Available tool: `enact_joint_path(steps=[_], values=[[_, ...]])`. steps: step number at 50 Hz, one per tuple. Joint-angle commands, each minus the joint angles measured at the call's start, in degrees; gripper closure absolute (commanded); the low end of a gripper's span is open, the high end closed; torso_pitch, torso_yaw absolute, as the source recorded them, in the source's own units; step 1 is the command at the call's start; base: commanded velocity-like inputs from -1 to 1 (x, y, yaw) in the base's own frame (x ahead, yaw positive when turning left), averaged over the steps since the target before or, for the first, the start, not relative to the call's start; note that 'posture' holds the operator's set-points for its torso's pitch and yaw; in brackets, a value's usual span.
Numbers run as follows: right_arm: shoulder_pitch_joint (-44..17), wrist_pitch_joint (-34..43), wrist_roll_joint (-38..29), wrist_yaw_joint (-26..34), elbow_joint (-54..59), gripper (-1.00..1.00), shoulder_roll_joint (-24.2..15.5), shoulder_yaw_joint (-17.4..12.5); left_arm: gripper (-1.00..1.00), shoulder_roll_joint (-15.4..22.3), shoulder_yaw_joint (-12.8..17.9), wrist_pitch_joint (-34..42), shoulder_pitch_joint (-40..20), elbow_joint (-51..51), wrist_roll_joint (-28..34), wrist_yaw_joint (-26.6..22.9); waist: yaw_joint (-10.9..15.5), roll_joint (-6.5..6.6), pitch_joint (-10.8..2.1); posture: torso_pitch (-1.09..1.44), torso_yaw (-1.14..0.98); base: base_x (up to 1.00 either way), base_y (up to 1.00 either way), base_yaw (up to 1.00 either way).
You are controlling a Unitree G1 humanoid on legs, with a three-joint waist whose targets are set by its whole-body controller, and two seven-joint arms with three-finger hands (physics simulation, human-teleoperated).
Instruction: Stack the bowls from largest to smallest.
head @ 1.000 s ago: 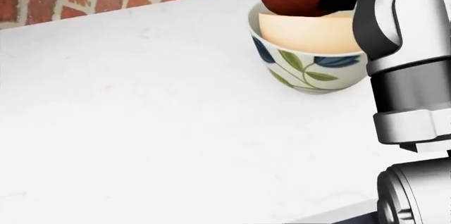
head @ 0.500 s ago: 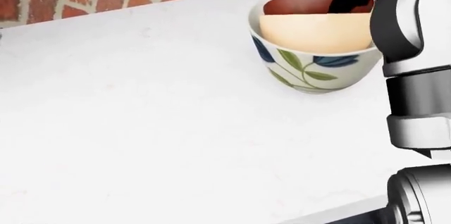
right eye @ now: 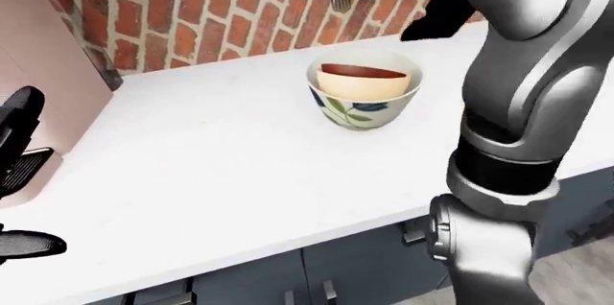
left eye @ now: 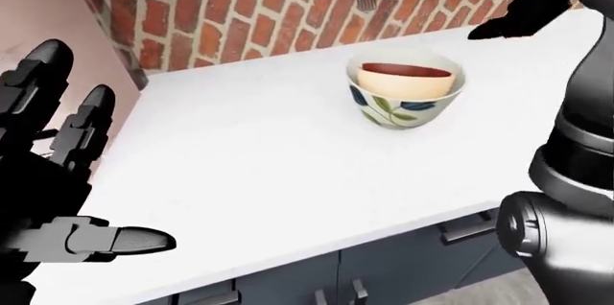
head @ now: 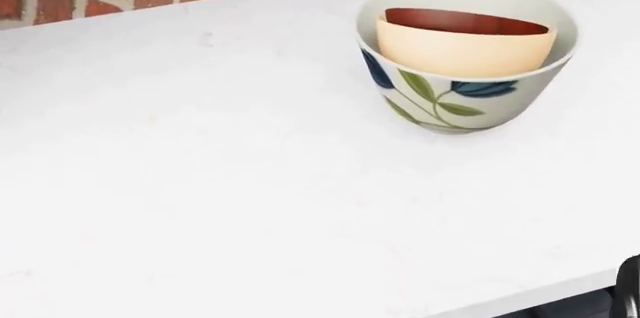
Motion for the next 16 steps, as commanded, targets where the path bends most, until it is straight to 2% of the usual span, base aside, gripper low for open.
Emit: enact_joint_path(steps=[1, 3, 7, 10, 12, 13, 15, 16], values=[[2.0, 1.8, 3.2, 0.1, -3.6, -0.25, -2.0, -1.8, -1.0, 0.1, -0.1, -2.5, -0.1, -0.1, 3.7, -1.2, 0.0, -0.08, -0.63, -0.24, 0.0, 0.0, 0.0, 0.0], [7.7, 2.7, 6.2, 0.0, -8.8, -0.26, -4.1, -4.4, -1.0, 0.0, 2.2, -2.2, 0.3, -0.1, 2.4, -1.5, 0.1, -0.34, -0.9, -0.24, 0.0, 0.0, 0.0, 0.0], [14.3, 4.9, 10.6, -1.0, -14.4, -0.29, -7.2, -6.8, -1.0, 0.6, 6.1, -1.5, 0.8, -0.1, -1.4, -0.4, 0.1, -0.74, -1.14, -0.24, 0.0, 0.0, 0.0, 0.0], [18.3, 6.3, 14.3, -1.4, -18.5, -0.44, -9.7, -9.2, -1.0, 0.1, 7.8, -2.1, 2.2, -0.1, -1.4, -1.5, 0.1, -0.78, -1.2, -0.24, 0.0, 0.0, 0.0, 0.0], [22.6, 7.9, 17.7, -0.5, -23.7, -0.73, -11.3, -12.6, -1.0, -0.7, 9.6, -2.5, 3.8, -0.1, -1.4, -2.8, 0.1, -0.79, -1.22, -0.24, 0.0, 0.0, 0.0, 0.0], [24.6, 9.5, 20.0, -0.4, -26.3, -1.0, -11.8, -14.8, -1.0, -1.0, 10.3, -2.9, 4.7, -0.1, -1.1, -3.4, 0.2, -0.84, -1.26, -0.24, 0.0, 0.0, 0.0, 0.0], [29.3, 10.3, 23.9, -1.4, -29.3, -1.0, -13.6, -18.4, -1.0, -0.9, 12.1, -3.4, 6.0, -0.1, -2.4, -3.5, 0.3, -1.05, -1.34, -0.24, 0.0, 0.0, 0.0, 0.0], [33.1, 10.8, 26.8, -2.0, -32.1, -1.0, -13.2, -21.9, -1.0, -0.8, 13.1, -3.8, 6.8, -0.1, -3.0, -3.5, 0.3, -1.19, -1.33, -0.24, 0.0, 0.0, 0.0, 0.0]])
